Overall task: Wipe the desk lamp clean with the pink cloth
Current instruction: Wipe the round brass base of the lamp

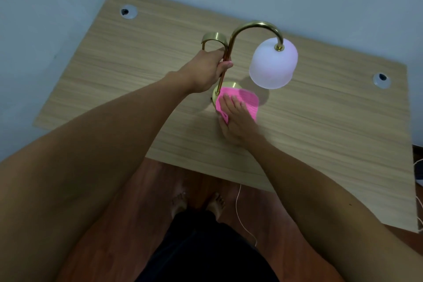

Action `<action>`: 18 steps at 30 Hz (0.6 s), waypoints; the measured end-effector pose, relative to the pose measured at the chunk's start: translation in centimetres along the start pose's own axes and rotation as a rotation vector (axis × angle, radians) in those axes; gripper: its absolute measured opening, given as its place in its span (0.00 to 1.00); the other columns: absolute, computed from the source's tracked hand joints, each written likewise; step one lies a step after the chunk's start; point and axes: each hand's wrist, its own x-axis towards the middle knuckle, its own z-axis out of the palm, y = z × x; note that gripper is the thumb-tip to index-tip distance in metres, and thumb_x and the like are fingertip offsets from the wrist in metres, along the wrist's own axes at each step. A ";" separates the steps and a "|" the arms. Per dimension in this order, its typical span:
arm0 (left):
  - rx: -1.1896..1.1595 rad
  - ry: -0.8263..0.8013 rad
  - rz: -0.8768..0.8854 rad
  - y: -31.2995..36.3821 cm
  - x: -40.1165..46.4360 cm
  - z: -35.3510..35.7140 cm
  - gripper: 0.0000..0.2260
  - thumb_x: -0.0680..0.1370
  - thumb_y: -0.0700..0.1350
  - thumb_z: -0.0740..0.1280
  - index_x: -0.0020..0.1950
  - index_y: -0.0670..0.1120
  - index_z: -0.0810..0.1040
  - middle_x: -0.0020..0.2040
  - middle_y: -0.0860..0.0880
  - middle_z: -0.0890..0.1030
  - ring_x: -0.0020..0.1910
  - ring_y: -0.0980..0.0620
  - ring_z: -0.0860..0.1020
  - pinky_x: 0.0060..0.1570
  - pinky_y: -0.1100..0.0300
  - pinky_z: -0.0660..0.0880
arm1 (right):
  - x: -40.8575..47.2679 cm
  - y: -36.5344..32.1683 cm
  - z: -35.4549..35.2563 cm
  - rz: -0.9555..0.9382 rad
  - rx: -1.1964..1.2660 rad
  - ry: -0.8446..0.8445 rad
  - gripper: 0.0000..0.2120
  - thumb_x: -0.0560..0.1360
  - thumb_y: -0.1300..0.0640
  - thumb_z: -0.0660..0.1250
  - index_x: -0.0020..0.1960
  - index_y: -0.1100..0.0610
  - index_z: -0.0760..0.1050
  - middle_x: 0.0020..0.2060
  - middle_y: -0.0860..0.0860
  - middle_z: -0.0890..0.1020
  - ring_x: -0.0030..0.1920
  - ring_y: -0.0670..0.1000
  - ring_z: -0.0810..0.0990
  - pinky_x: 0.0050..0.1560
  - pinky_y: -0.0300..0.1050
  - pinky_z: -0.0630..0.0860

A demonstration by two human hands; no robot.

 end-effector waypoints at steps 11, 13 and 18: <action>0.015 -0.004 0.014 0.1 -0.1 0.0 0.15 0.84 0.52 0.60 0.61 0.42 0.76 0.51 0.40 0.85 0.50 0.42 0.85 0.56 0.43 0.81 | -0.1 0.2 -0.1 -0.043 -0.044 -0.009 0.31 0.86 0.45 0.49 0.85 0.60 0.54 0.84 0.59 0.57 0.84 0.62 0.54 0.83 0.63 0.50; 0.008 -0.004 0.013 0.0 -0.1 0.0 0.15 0.84 0.52 0.60 0.61 0.42 0.76 0.51 0.40 0.85 0.51 0.42 0.85 0.56 0.43 0.81 | -1.9 1.6 0.6 -0.148 -0.093 -0.026 0.32 0.86 0.44 0.46 0.85 0.57 0.54 0.84 0.56 0.55 0.85 0.59 0.52 0.84 0.61 0.49; -0.002 -0.006 0.014 0.0 -0.2 0.1 0.15 0.84 0.52 0.60 0.61 0.42 0.76 0.51 0.40 0.85 0.51 0.42 0.85 0.56 0.44 0.81 | -0.2 3.3 -1.1 0.011 -0.059 -0.007 0.32 0.86 0.44 0.47 0.85 0.58 0.52 0.84 0.57 0.55 0.85 0.60 0.52 0.83 0.64 0.50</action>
